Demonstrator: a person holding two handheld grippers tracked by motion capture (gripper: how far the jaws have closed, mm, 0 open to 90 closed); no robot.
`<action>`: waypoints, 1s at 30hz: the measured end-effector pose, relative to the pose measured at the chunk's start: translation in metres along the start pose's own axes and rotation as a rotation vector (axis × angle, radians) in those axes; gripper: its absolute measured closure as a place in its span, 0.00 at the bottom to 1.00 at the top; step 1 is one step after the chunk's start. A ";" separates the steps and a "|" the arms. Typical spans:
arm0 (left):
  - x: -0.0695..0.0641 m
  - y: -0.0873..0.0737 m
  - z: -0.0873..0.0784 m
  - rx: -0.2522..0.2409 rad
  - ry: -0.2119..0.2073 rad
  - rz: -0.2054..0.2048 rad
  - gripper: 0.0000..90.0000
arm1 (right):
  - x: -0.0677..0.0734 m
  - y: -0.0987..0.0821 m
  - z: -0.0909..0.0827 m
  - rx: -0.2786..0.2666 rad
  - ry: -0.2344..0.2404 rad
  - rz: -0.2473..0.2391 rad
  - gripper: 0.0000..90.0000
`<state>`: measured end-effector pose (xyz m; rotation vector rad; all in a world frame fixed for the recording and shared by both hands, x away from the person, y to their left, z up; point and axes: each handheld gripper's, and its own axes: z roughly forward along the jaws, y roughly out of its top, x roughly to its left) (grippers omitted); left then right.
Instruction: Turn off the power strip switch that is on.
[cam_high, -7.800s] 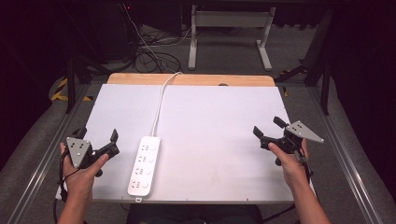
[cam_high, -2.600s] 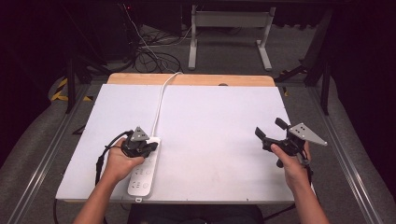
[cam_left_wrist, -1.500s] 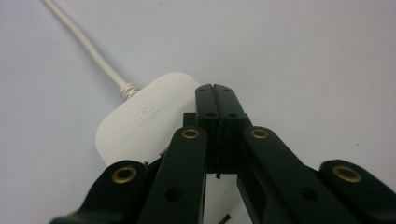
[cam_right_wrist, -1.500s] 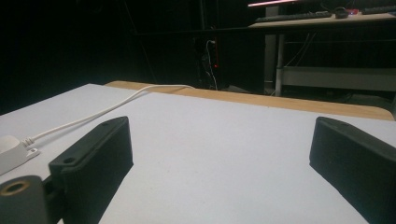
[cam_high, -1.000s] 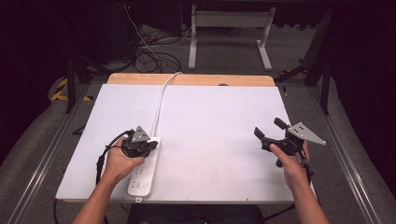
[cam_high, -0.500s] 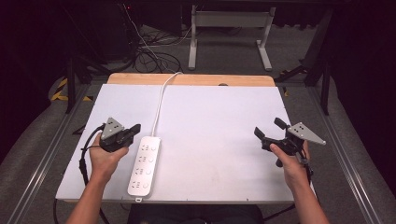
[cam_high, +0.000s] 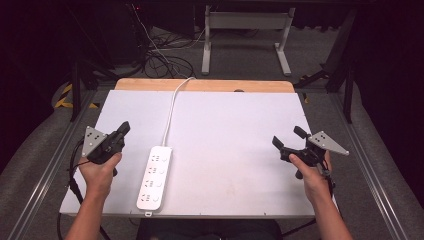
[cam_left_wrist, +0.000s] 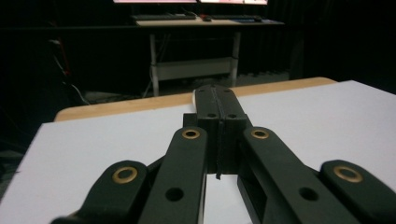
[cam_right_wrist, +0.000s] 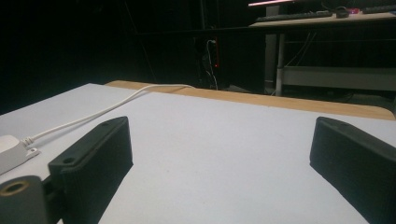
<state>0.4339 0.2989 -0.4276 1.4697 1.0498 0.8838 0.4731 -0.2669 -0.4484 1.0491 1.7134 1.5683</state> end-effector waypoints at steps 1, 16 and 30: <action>0.000 0.000 -0.002 -0.011 0.013 -0.001 1.00 | 0.000 0.000 0.000 -0.002 0.000 0.002 0.07; 0.006 -0.003 -0.023 -0.034 0.115 -0.011 0.92 | 0.001 0.000 0.003 -0.001 0.006 0.002 0.07; 0.006 -0.007 -0.014 -0.029 0.162 0.001 0.20 | 0.000 0.001 0.002 -0.003 0.007 0.004 0.07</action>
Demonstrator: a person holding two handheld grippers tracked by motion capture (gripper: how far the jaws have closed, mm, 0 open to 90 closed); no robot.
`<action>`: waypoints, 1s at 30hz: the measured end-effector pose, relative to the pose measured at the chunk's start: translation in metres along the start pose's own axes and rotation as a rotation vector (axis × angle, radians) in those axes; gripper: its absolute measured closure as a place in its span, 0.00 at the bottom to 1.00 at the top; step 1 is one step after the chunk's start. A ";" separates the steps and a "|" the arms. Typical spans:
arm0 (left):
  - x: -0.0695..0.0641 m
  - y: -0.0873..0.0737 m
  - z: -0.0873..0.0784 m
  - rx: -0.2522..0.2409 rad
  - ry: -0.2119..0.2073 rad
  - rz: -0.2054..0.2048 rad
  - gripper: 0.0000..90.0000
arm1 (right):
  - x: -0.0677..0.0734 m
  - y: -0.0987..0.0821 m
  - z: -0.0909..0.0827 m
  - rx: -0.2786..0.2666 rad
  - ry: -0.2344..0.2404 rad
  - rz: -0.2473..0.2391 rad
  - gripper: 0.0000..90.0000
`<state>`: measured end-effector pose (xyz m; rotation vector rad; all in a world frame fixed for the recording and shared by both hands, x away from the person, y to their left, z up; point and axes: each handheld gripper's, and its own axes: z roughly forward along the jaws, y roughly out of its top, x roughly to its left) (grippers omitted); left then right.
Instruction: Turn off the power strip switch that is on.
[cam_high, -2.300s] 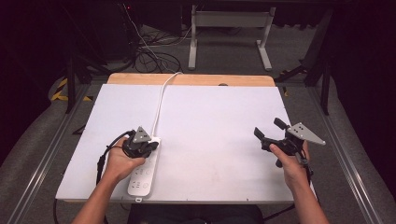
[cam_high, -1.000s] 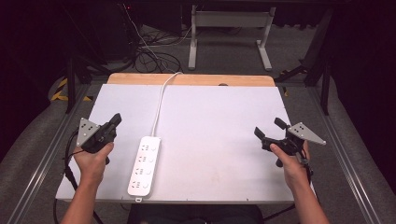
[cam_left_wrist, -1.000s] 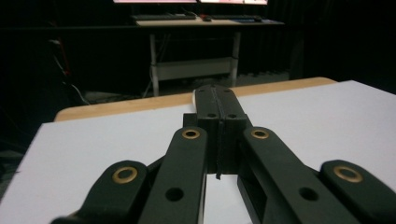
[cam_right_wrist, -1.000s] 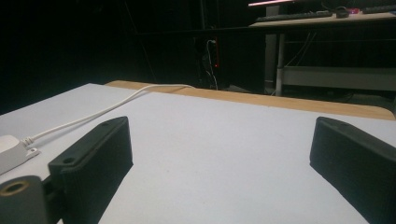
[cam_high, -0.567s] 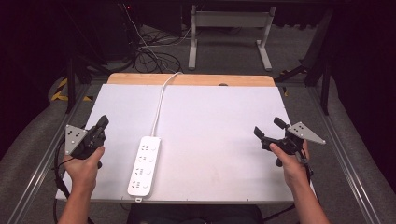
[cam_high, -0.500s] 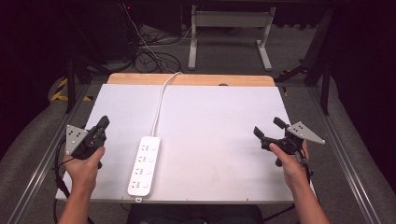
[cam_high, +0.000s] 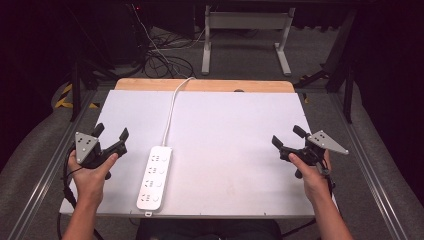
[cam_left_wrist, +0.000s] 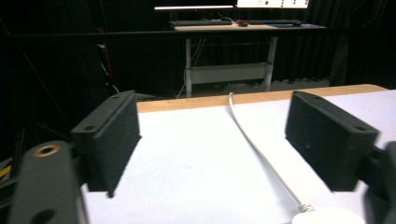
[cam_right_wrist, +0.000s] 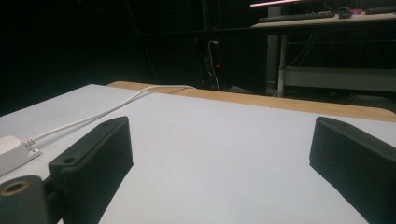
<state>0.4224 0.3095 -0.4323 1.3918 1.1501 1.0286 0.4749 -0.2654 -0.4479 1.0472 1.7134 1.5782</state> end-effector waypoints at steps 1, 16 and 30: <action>0.000 0.000 0.000 -0.003 0.000 0.002 0.17 | 0.000 0.000 0.000 0.000 0.000 0.000 0.07; 0.000 -0.002 -0.001 -0.002 0.015 0.000 0.03 | 0.000 0.000 0.000 -0.002 0.001 -0.002 0.06; 0.000 -0.004 -0.002 0.002 0.010 -0.002 0.04 | 0.001 0.000 -0.002 -0.003 0.000 -0.004 0.05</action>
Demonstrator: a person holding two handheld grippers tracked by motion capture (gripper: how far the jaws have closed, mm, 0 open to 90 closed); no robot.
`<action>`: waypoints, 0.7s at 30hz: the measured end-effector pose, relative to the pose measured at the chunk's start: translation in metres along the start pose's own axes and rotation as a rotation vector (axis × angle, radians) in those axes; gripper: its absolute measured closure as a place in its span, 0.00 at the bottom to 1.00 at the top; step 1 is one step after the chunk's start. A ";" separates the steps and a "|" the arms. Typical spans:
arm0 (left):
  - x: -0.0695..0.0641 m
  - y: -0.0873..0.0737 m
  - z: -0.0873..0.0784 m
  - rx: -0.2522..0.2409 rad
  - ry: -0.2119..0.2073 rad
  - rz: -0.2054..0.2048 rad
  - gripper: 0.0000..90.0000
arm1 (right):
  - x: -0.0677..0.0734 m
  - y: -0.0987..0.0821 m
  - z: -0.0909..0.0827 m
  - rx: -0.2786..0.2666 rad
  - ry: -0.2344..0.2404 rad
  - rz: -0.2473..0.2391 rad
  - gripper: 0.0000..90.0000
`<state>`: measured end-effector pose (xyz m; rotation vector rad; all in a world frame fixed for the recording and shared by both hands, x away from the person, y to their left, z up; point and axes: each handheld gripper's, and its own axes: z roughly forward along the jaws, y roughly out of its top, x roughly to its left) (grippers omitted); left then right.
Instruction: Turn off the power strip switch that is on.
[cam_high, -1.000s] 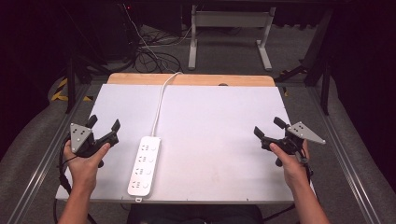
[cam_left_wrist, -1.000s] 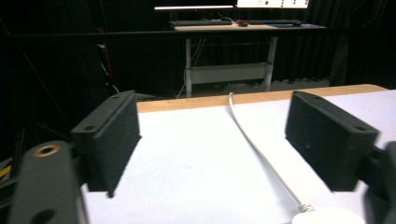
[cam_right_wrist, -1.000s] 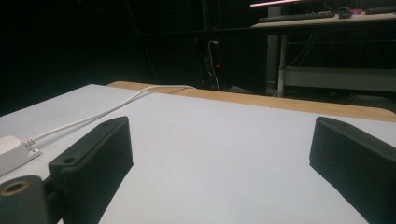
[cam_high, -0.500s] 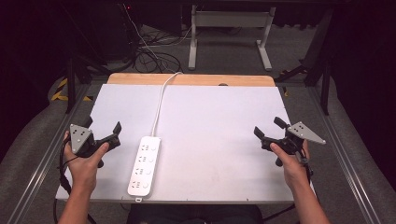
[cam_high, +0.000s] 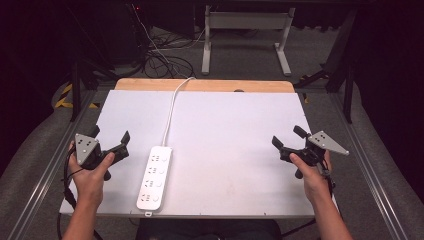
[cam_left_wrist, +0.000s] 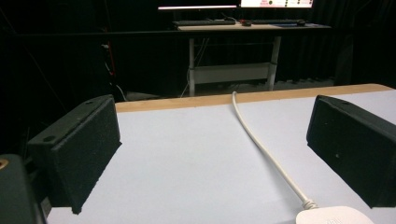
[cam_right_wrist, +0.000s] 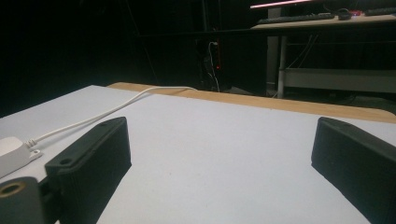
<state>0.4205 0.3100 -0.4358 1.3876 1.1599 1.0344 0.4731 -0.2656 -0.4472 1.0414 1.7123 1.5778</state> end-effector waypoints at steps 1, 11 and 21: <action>0.000 0.000 0.000 0.001 0.001 0.000 0.04 | 0.001 0.000 0.000 0.000 -0.001 0.002 0.05; 0.001 -0.001 0.001 0.004 -0.005 0.003 0.05 | 0.002 0.000 0.000 0.002 0.001 -0.002 0.05; 0.001 -0.001 0.000 0.007 -0.006 -0.001 0.04 | 0.001 0.000 0.001 0.000 0.001 0.000 0.05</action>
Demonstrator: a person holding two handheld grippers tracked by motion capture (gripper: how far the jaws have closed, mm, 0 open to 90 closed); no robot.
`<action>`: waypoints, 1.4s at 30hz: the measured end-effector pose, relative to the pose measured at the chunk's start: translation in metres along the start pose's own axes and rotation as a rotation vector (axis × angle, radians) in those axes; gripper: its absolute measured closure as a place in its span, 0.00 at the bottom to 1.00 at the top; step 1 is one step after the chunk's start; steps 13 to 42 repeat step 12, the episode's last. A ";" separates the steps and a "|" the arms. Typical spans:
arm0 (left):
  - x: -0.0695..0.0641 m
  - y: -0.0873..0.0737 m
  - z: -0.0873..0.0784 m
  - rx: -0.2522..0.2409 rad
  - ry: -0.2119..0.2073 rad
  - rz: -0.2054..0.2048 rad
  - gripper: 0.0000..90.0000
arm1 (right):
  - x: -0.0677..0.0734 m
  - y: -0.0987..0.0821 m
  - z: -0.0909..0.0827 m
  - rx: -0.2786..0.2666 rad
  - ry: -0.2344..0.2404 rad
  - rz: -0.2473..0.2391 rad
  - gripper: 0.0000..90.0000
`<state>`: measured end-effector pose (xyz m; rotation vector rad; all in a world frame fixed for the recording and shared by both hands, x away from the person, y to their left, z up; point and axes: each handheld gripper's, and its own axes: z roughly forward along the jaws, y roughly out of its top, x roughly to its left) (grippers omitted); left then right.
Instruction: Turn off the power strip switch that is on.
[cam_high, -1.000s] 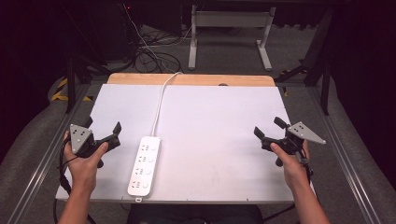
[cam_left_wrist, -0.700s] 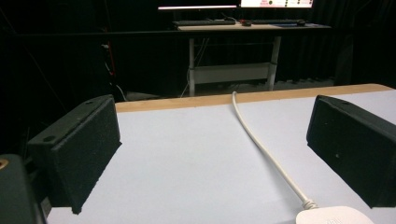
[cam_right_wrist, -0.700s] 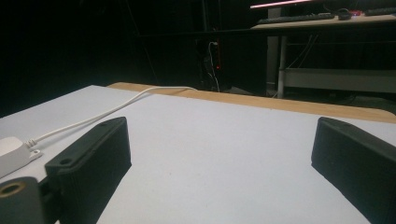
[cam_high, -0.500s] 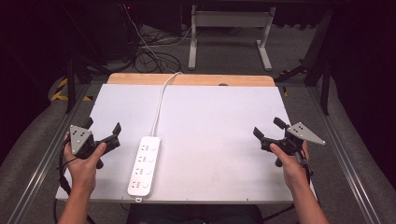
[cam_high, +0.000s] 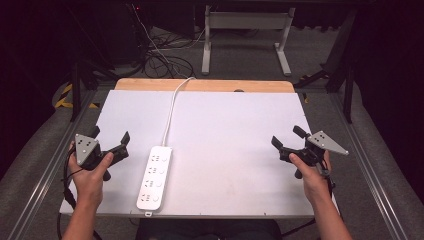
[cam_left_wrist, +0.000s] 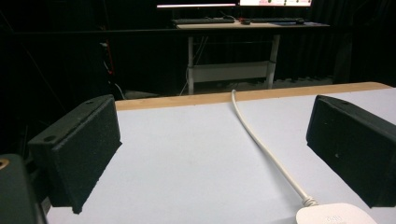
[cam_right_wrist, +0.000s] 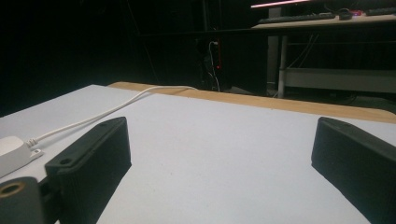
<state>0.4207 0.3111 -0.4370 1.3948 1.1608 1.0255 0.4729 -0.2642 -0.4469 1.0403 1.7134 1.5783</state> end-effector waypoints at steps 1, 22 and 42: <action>0.000 0.000 0.000 0.000 0.000 0.001 0.04 | 0.000 0.000 0.000 0.000 0.000 0.000 0.05; 0.001 -0.001 0.000 0.003 -0.006 -0.001 0.04 | 0.000 0.000 0.002 0.004 0.002 0.000 0.06; 0.001 -0.001 0.000 0.003 -0.006 -0.001 0.04 | 0.000 0.000 0.002 0.004 0.002 0.000 0.06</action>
